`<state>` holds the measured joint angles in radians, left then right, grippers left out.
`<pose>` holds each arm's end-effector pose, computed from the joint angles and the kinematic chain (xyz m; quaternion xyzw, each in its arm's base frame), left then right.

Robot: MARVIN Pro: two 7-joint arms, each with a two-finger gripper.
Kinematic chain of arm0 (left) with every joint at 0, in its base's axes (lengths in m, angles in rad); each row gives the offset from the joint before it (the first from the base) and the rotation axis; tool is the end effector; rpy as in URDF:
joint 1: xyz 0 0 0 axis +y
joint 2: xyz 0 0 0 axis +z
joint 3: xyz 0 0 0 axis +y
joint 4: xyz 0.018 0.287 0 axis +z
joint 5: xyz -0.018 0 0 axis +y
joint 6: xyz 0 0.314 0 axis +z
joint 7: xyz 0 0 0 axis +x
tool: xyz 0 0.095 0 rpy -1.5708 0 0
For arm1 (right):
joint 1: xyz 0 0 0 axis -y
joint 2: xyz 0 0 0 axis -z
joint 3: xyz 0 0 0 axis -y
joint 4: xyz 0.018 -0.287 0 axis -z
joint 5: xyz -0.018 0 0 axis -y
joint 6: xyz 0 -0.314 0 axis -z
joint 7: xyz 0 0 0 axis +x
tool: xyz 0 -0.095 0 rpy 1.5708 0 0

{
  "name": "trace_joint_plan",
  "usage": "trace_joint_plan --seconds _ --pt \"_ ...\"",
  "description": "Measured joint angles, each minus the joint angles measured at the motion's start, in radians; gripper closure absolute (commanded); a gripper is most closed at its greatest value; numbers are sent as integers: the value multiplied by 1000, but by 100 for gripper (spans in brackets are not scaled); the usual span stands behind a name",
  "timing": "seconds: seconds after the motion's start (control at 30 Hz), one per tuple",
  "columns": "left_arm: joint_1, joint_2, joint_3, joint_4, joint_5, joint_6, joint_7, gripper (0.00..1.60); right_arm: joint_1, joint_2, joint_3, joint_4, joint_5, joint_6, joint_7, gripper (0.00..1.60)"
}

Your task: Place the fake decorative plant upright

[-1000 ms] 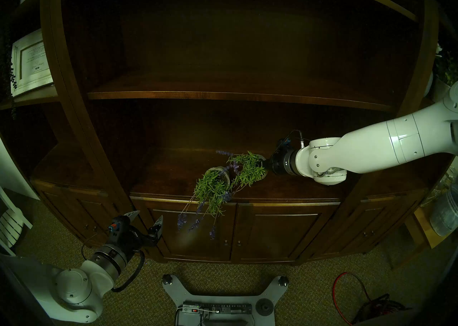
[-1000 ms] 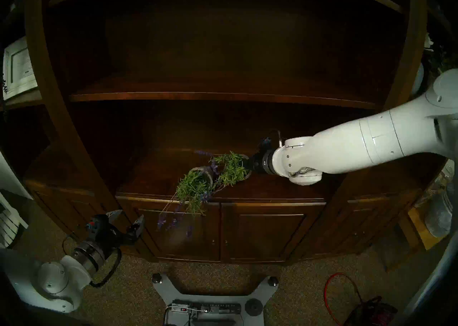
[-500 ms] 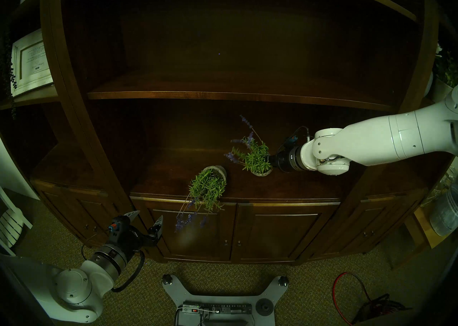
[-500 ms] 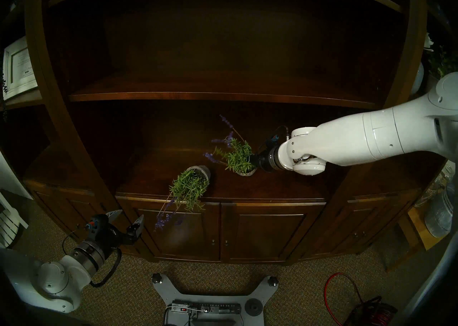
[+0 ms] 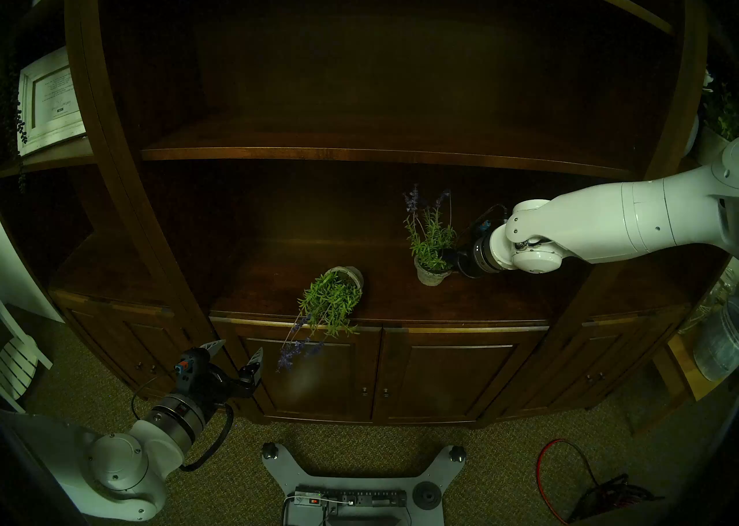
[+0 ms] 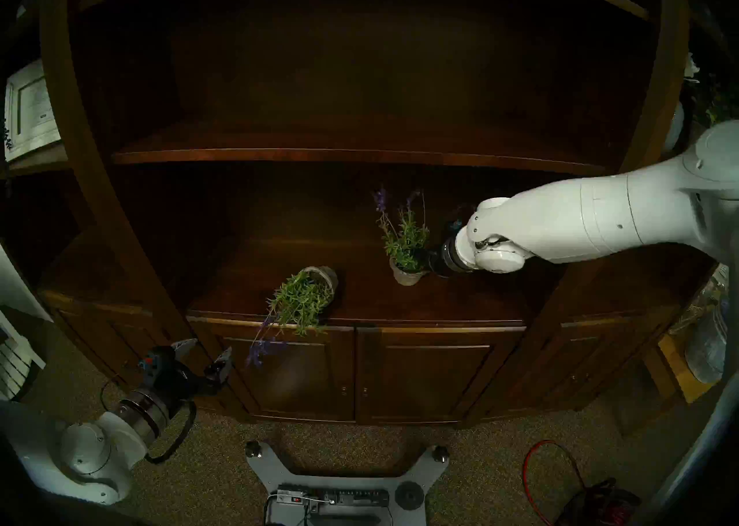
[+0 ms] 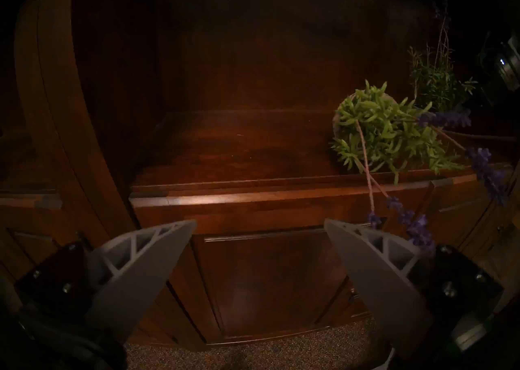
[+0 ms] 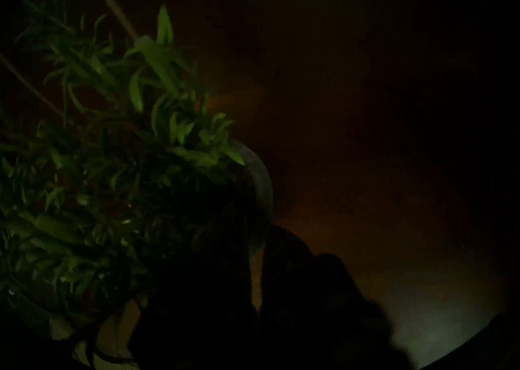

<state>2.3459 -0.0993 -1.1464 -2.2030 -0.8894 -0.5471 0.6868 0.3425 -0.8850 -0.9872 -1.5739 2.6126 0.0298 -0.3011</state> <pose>0.1821 0.0887 -0.3045 0.8216 -0.0602 0.5642 0.0558 0.4795 -0.0362 -0.2186 -0.9444 0.0755 -0.3017 0.1063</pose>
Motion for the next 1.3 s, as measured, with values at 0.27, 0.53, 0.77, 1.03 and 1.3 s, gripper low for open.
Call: trace_joint_plan --seconds 0.27,0.53,0.77,1.03,1.3 --pt "0 0 0 0 0 0 0 0 -3 -2 1 10 8 6 3 124" --pt "0 0 0 0 0 0 0 0 3 5 -8 7 -5 6 8 81" --pt "0 0 0 0 0 0 0 0 8 11 -16 -4 -12 5 9 76" --pt "0 0 0 0 0 0 0 0 14 16 -23 -19 -16 -1 8 79" --pt "0 0 0 0 0 0 0 0 16 18 -25 -22 -18 -5 8 80"
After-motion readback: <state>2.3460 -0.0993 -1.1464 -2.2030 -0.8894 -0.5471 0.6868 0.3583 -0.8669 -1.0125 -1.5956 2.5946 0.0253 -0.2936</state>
